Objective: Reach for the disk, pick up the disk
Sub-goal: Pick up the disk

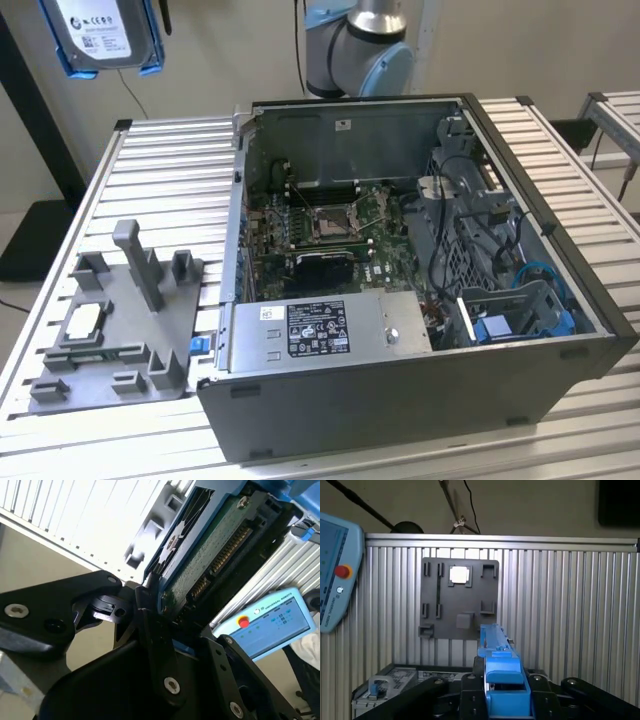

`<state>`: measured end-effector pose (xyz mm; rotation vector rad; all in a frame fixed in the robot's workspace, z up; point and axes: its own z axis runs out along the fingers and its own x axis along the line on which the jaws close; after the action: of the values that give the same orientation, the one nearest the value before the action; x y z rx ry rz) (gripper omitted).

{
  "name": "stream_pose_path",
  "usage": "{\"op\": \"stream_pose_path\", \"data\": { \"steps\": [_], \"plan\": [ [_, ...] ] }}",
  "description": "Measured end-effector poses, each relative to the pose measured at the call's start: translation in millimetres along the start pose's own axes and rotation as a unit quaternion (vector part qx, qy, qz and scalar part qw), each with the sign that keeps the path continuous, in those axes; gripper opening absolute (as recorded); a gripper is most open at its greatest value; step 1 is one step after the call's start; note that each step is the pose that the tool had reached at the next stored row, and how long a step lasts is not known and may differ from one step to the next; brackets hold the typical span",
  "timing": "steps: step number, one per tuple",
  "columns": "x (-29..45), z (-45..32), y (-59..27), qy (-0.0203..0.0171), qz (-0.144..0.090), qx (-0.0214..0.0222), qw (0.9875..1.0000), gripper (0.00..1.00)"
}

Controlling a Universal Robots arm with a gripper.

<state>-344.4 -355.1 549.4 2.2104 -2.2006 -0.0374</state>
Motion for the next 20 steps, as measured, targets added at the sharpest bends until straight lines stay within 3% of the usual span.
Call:
{"op": "stream_pose_path", "data": {
  "steps": [20],
  "plan": [
    [0.4,-2.7,-83.9,0.0,0.0,0.0,1.0,0.0]
  ]
}}
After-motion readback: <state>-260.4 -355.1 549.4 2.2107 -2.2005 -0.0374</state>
